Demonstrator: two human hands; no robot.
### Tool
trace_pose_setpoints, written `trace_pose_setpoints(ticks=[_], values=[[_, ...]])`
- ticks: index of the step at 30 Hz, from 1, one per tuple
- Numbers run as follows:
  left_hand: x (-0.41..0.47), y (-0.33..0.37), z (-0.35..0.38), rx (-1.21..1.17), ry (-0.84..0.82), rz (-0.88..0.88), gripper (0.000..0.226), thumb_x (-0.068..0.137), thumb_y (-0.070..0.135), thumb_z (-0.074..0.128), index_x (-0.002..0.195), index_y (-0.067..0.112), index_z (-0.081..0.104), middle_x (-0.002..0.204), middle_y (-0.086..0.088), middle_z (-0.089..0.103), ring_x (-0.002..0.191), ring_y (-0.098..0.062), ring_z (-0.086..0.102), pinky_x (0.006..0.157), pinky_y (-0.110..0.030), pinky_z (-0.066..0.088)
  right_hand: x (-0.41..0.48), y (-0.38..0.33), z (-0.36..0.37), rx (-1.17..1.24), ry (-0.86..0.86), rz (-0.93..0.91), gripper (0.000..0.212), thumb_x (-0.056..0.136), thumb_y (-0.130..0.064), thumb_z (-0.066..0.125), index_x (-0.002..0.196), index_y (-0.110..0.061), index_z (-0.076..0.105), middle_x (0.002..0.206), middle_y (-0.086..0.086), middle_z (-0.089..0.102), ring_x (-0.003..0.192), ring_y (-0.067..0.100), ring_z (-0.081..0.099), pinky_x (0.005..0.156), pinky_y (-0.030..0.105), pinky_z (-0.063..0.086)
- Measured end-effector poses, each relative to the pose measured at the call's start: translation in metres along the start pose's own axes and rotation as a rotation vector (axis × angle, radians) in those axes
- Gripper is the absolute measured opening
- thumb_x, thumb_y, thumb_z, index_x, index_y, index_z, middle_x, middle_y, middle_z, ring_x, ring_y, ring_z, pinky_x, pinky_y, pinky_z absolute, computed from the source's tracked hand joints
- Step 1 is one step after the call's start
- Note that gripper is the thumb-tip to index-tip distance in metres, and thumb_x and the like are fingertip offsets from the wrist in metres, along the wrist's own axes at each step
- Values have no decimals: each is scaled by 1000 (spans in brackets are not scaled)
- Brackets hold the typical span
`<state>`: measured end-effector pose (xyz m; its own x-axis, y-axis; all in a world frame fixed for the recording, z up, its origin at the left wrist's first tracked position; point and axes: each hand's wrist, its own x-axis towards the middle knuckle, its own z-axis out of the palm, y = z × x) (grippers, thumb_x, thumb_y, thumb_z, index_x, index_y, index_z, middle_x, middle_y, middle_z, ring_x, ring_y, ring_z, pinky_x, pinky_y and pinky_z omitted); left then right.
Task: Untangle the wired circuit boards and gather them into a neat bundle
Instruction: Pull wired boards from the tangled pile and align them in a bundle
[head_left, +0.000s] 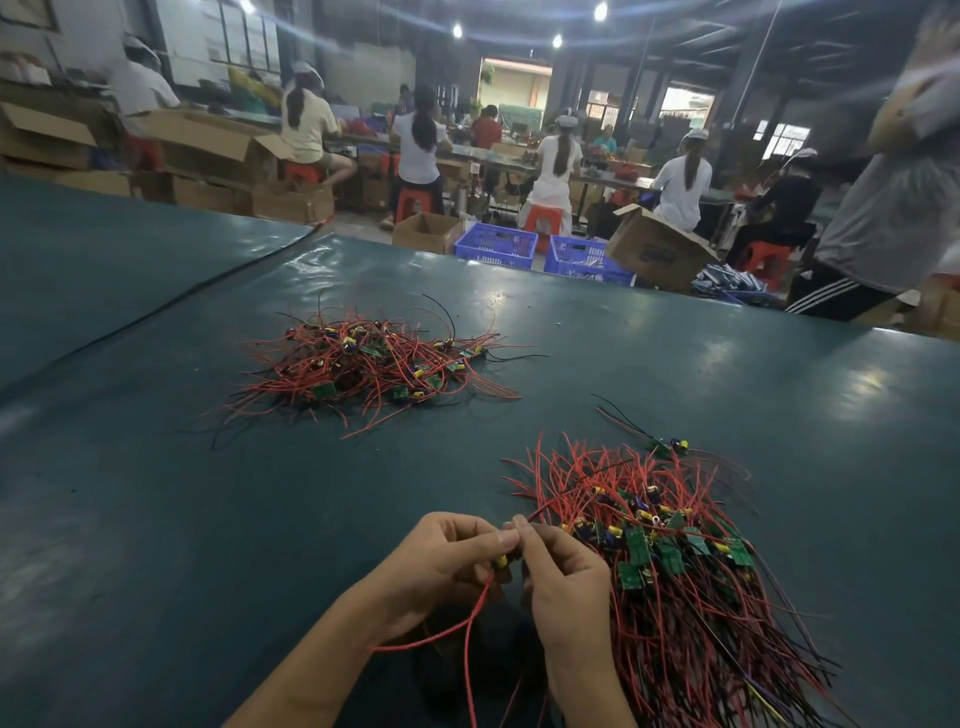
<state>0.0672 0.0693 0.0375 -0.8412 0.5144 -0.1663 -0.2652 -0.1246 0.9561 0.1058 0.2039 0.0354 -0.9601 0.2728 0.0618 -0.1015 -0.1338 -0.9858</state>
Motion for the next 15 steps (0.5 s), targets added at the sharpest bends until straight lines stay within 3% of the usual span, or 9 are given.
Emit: trace_pose_setpoints(ticks=[3, 6, 9, 15], values=[[-1, 2, -1, 104, 21, 18, 41, 64, 50, 84, 81, 13, 76, 62, -1, 62, 57, -10, 59, 54, -19, 46, 1, -1, -1, -4, 3, -18, 26, 88, -9, 66, 67, -18, 78, 58, 3, 68, 53, 5, 59, 54, 14, 47], [-3, 4, -3, 110, -23, 30, 35, 70, 44, 83, 79, 11, 75, 62, -3, 63, 55, -13, 60, 53, -21, 46, 4, 0, 0, -3, 53, 15, 26, 86, -8, 68, 63, -14, 77, 51, -2, 61, 47, 2, 51, 50, 14, 42], [-5, 8, -3, 107, -87, 43, 24, 72, 38, 81, 75, 14, 75, 67, -7, 67, 55, -14, 64, 51, -20, 48, 7, 1, 0, 91, 146, 110, 25, 87, -9, 69, 63, -12, 77, 50, 1, 50, 49, 9, 44, 49, 22, 38], [-7, 12, -1, 78, -222, 20, 12, 81, 22, 73, 72, 14, 71, 67, -7, 69, 51, -11, 64, 46, -18, 48, 16, -14, -13, 319, 268, 187, 19, 89, -11, 65, 73, -8, 74, 45, -5, 37, 33, 4, 25, 31, 14, 23]])
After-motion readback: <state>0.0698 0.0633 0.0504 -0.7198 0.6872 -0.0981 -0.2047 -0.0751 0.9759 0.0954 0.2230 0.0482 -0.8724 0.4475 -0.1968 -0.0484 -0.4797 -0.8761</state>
